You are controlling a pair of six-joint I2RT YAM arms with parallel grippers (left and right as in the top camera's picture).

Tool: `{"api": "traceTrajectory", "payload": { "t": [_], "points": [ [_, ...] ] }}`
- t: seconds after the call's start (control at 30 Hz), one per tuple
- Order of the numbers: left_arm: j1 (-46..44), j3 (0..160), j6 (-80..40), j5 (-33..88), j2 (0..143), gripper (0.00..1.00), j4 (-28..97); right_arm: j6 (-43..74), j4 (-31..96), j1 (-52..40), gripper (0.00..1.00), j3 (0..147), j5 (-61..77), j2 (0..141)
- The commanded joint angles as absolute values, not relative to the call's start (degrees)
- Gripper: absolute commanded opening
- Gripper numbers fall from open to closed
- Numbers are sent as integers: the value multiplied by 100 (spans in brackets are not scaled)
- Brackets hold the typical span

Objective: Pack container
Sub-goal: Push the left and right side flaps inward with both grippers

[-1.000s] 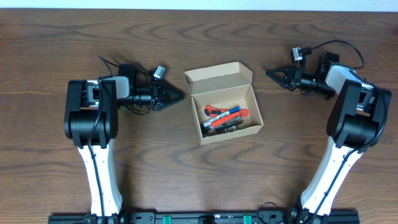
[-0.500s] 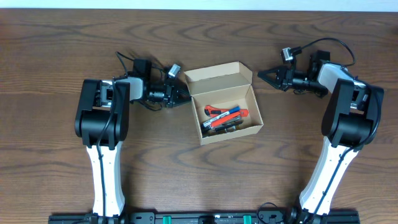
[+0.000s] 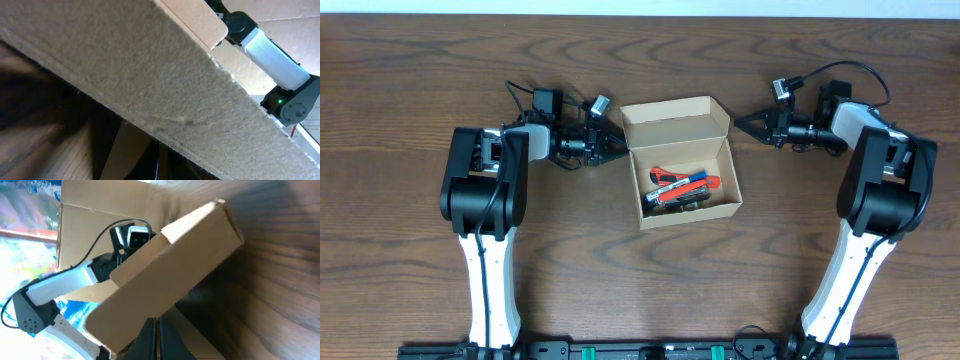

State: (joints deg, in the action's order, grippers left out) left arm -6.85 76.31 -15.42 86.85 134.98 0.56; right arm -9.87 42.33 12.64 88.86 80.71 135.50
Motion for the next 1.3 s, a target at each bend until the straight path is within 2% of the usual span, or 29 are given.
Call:
{"api": "traceTrajectory", "payload": {
  "t": [0.0,0.27,0.67,1.1,1.27],
  "points": [
    [-668,7612,-1747,8652,13533,6,-40,-753,4189,1253,1,8875,8167,13909],
    [-668,7614,-1999,8580,13533,6,-370,-722,4099,1162,1,8875,8167,14081],
    [-668,7614,-2126,8514,13531,6,-475,-49,3474,757,1,8875,8167,14081],
    [-679,7634,-3376,8556,13522,6,-1826,143,2917,596,1,8899,8639,14079],
    [-679,7634,-3651,8630,13517,6,-2189,471,2930,585,1,8971,8322,14009]
  ]
}}
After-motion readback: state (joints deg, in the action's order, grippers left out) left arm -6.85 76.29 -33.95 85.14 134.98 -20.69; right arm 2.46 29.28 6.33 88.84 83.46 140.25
